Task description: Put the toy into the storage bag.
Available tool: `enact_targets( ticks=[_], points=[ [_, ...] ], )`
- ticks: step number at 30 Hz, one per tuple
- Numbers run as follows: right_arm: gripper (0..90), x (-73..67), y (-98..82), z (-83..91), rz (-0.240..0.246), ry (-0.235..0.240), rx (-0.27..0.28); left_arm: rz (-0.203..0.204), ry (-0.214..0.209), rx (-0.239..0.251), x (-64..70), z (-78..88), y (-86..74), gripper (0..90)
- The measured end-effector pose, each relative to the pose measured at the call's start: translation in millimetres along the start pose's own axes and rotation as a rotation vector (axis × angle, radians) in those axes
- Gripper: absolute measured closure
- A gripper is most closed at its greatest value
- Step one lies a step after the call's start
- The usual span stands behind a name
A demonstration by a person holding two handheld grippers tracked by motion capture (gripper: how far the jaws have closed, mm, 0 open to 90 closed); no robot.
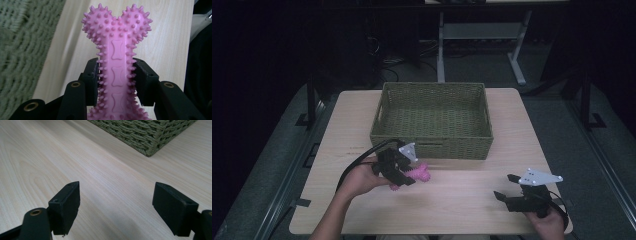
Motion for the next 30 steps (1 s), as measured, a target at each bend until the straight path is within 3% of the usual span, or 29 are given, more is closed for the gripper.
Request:
enact_targets(
  ticks=[18,30],
  points=[
    [21.6,4.4,-1.6,-0.3,-0.013,0.005,0.002,0.002,-0.009,0.017,-17.8,36.9,6.4,58.5],
    [21.6,4.6,-2.9,1.6,-0.026,-0.001,0.007,-0.012,-0.019,0.026,-24.9,50.3,13.9,58.5]
  ],
)
Point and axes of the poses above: each handheld gripper's, and its own axes: z roughly backward along the jaws, y roughly out of its top, x roughly to its right, the point moved 4 cm from there along -z, roughly forward along the jaws, and after that the axes turned 9 degrees about -x, right-handed, at the moved point
